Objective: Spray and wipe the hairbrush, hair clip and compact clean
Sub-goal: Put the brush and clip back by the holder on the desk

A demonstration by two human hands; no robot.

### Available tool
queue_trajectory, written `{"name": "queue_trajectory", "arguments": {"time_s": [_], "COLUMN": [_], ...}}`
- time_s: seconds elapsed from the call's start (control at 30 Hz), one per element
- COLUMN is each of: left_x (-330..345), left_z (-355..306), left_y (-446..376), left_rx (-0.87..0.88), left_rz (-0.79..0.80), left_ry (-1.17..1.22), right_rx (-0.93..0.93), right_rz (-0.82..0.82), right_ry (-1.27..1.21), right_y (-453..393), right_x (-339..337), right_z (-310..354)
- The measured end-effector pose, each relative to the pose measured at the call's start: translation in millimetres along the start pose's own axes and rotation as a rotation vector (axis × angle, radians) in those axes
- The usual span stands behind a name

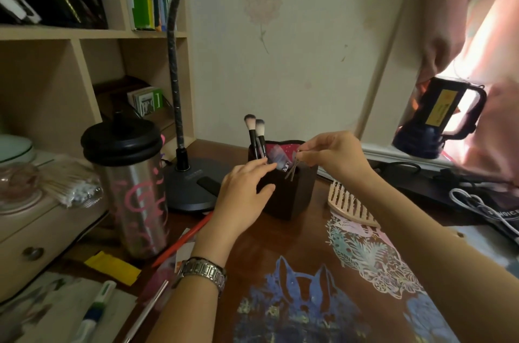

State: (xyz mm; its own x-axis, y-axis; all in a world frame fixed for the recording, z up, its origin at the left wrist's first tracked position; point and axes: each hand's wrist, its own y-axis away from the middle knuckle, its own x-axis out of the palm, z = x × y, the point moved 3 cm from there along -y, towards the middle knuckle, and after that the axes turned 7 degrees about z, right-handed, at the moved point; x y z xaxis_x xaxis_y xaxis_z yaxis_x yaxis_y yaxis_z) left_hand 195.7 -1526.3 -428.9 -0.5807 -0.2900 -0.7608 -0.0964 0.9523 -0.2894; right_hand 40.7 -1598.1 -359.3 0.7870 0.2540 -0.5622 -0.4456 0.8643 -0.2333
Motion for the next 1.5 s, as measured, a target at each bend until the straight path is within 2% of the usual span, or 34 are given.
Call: {"name": "queue_trajectory", "arguments": {"time_s": [0.3,1.0,1.33,1.5], "left_x": [0.6,-1.7,-13.2,-25.7], "left_z": [1.6,0.0,-9.0,-25.1], "left_y": [-2.3,-1.4,5.5,19.3], "left_rx": [-0.003,-0.005,-0.051,-0.041], "left_rz": [-0.004,0.003,0.152,0.16], "left_ry": [0.018,0.048,0.049,-0.034], "right_rx": [0.0,0.032,-0.033,-0.035], "right_rz": [0.079,0.08,0.005,0.018], "right_ry": [0.154,0.022,0.184,0.258], "right_y": [-2.9,6.0,69.3,119.1], "right_x": [18.0,23.7,-49.5,-79.7], "right_z": [-5.2,-18.5,2.6,1.7]}}
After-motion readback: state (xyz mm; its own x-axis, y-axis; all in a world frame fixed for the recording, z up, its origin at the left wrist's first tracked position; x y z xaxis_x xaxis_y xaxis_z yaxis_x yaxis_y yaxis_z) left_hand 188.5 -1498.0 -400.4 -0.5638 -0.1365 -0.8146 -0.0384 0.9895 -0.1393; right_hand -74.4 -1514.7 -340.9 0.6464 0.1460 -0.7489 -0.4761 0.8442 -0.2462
